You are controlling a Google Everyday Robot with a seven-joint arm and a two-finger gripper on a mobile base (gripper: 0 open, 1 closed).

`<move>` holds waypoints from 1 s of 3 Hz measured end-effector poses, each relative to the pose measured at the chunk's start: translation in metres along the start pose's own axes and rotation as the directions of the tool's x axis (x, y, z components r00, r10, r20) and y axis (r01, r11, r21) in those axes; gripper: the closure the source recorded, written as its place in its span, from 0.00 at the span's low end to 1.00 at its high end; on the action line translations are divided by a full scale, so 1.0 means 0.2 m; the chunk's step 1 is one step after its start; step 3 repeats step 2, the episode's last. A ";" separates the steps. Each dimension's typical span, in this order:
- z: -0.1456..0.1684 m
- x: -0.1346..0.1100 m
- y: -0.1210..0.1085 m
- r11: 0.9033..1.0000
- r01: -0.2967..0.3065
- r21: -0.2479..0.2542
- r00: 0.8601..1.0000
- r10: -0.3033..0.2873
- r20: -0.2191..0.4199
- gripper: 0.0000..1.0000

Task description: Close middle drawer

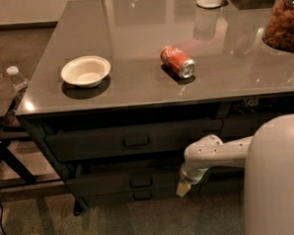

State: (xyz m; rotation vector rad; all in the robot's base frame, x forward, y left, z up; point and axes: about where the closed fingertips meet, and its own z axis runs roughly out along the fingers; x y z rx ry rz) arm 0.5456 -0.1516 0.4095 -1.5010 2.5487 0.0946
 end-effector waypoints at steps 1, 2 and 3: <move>0.00 0.00 0.00 1.000 0.000 0.000 1.000 0.000 0.000 0.00; 0.00 0.00 0.00 1.000 0.000 0.000 1.000 0.000 0.000 0.00; 0.00 0.00 0.00 1.000 0.000 0.000 1.000 0.000 0.000 0.00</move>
Offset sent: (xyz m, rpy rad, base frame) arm 0.0000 0.0000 0.0000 0.0000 0.0000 0.0000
